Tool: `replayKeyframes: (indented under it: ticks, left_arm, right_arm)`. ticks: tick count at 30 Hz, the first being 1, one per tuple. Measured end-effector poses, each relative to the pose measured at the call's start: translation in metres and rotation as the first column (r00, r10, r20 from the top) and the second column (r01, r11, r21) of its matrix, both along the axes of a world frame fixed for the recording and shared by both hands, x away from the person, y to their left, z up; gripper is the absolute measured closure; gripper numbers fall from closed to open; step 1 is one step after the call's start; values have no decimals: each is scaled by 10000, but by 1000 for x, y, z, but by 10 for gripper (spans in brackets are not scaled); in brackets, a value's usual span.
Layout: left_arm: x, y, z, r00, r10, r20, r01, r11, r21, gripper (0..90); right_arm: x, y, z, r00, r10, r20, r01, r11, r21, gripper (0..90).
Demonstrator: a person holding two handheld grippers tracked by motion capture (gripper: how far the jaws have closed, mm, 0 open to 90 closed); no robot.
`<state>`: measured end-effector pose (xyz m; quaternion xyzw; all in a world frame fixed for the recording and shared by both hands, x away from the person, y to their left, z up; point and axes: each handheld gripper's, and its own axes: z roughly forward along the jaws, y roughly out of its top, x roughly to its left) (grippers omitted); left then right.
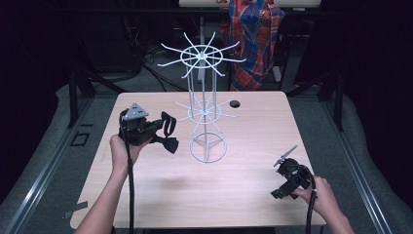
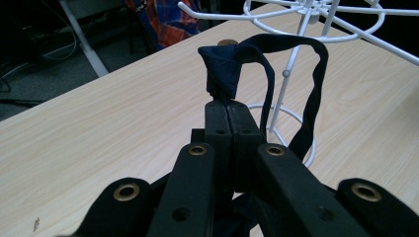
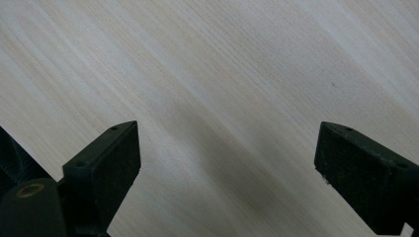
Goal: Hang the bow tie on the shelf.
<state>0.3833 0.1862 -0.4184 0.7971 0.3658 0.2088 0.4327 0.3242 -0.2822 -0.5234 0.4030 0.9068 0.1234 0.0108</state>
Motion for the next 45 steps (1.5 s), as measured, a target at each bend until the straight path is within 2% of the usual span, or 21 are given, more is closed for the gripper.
replayKeyframes:
  ticks: [3, 7, 8, 11, 14, 18, 25, 27, 33, 34, 35, 38, 45]
  left_arm:
    - [2, -2, -2, 10000, 4, -22, -4, 10000, 16, 889]
    - [4, -5, -2, 10000, -23, -15, 23, 10000, 46, 889]
    - [4, -8, -2, 10000, -55, 22, 55, 10000, 46, 889]
    - [5, -12, -3, 9999, -115, 14, 115, 9999, 56, 889]
    - [8, -14, -5, 9999, -123, -48, 123, 9999, -85, 889]
    - [9, -19, -7, 9998, -186, -108, 184, 9997, -176, 889]
    - [10, -25, -11, 9997, -215, -144, 215, 9998, -32, 889]
    - [10, -27, -14, 9997, -203, -130, 202, 9998, -79, 889]
    - [11, -31, -20, 9998, -188, -51, 187, 9996, -220, 889]
    - [12, -30, -21, 9998, -168, -85, 166, 9995, -272, 889]
    - [12, -30, -21, 9998, -168, -85, 166, 9995, -272, 889]
    - [12, -28, -23, 10000, -18, 46, 22, 9976, -689, 889]
    - [13, -33, -23, 9998, -95, 172, 106, 9978, -658, 888]
  right_arm:
    - [0, 0, -1, 10000, -46, 8, 46, 10000, 49, 103]
    - [2, 0, 1, 9997, 206, -134, -209, 9996, -166, 103]
    - [0, 0, -1, 10000, -34, 22, 33, 10000, 36, 103]
    - [0, 0, 1, 10000, 76, -15, -76, 9999, -86, 103]
    - [-1, 1, 1, 10000, 21, 2, -21, 10000, 41, 103]
    - [-1, 2, 1, 9999, 65, 106, -64, 9999, -153, 103]
    - [-1, 1, 3, 9999, 105, 37, -104, 9996, -243, 103]
    - [-3, 2, 3, 9998, 20, 172, -18, 9999, -126, 103]
    - [-2, 3, 5, 9998, 130, 163, -123, 9992, -385, 103]
    - [-2, 3, 3, 9999, 70, 137, -68, 9998, -188, 103]
    - [-2, 3, 3, 9999, 70, 137, -68, 9998, -188, 103]
    - [-2, 3, 4, 9999, 42, 168, -37, 9996, -273, 103]
    - [-1, 3, 3, 9999, 42, 134, -38, 9996, -263, 104]
